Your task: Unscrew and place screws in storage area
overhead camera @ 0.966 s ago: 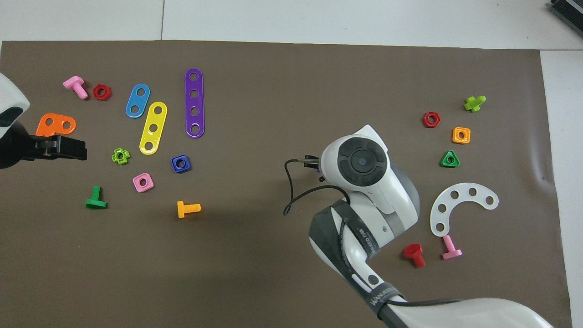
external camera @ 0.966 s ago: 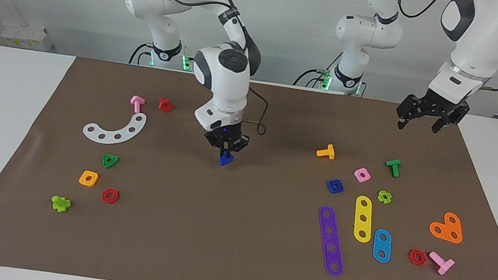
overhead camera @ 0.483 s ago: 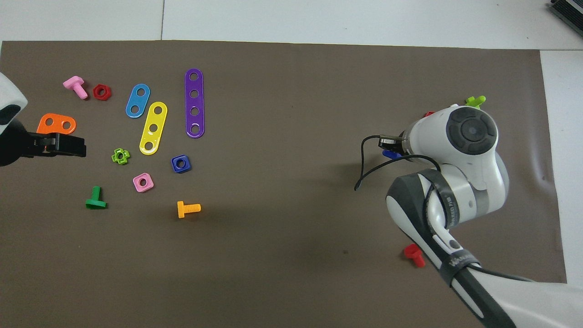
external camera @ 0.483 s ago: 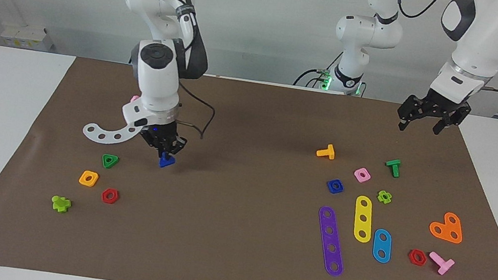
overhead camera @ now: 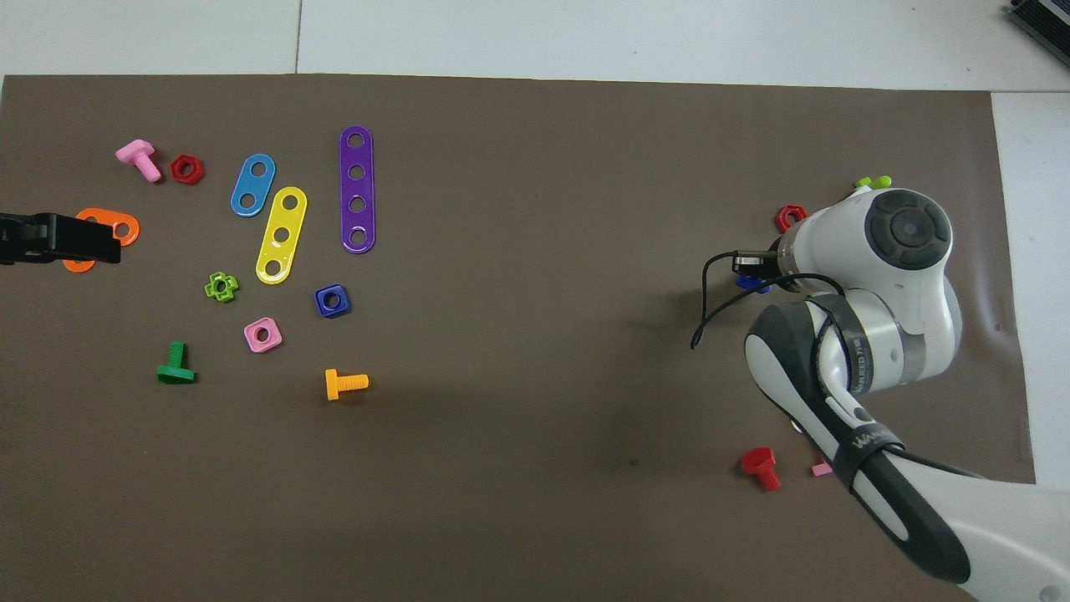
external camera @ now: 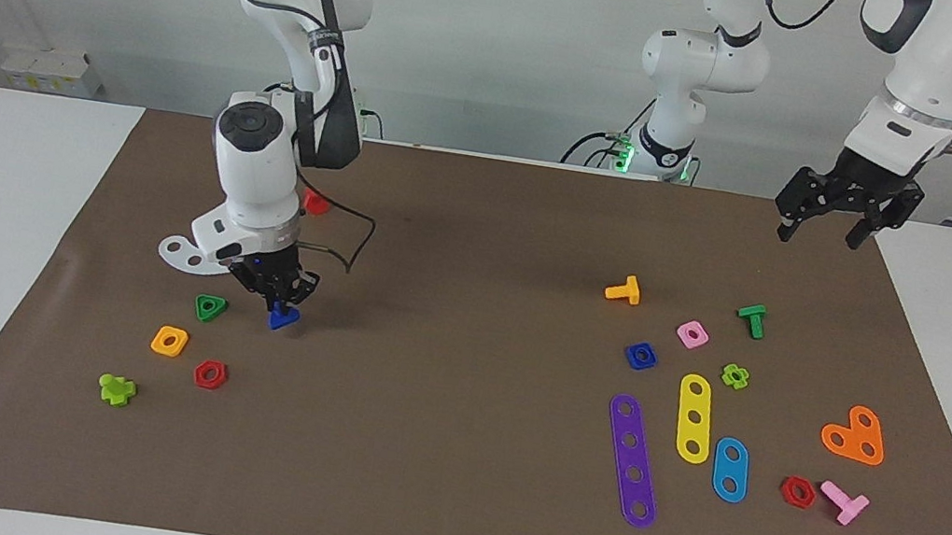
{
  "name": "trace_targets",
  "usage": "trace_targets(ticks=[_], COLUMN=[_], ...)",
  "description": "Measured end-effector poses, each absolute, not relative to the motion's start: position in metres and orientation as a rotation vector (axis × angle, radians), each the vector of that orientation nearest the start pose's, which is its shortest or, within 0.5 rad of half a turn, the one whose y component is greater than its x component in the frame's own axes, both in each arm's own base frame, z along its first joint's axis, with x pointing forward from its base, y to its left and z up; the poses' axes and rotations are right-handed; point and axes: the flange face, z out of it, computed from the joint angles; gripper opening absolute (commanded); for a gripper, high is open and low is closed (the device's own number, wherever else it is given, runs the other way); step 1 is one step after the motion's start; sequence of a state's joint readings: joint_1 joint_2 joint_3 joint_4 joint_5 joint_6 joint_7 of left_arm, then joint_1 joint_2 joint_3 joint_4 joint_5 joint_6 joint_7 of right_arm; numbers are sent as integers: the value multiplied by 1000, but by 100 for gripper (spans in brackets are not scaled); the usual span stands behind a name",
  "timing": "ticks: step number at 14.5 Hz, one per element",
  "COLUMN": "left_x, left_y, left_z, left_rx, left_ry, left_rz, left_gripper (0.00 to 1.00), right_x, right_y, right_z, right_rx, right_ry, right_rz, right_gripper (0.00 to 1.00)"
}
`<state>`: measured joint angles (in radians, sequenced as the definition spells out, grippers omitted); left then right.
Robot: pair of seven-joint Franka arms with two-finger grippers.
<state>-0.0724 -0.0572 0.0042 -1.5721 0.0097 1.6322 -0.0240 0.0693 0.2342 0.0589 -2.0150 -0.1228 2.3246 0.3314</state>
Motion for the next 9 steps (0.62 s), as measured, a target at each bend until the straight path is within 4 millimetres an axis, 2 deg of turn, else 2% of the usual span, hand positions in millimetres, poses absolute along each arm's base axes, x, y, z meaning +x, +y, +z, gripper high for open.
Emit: trace_targets(ticks=[1,4,5,6,9], left_x=[542,544,545,545,546], left_y=[-36,-36,-36,-36,-36], left_z=[666,662,660,659,651], left_rx=[-3131,-3131,-3132,-3132,-3132], left_ry=[69,69,69,69,68], left_rz=[-193,-182,-177,-173,-152], left_gripper=[100,100,100,100,100], right_x=[594,587,586,586,586], right_y=[70,67,65,63,49], right_z=[340,330,328,327,326], right_rx=[-3195,-3201,-3202,-3204,-3210], right_ry=[192,194,189,164,113], right_rz=[-131,-94,-87,-84,-72], right_gripper=[0,0,30,51,98])
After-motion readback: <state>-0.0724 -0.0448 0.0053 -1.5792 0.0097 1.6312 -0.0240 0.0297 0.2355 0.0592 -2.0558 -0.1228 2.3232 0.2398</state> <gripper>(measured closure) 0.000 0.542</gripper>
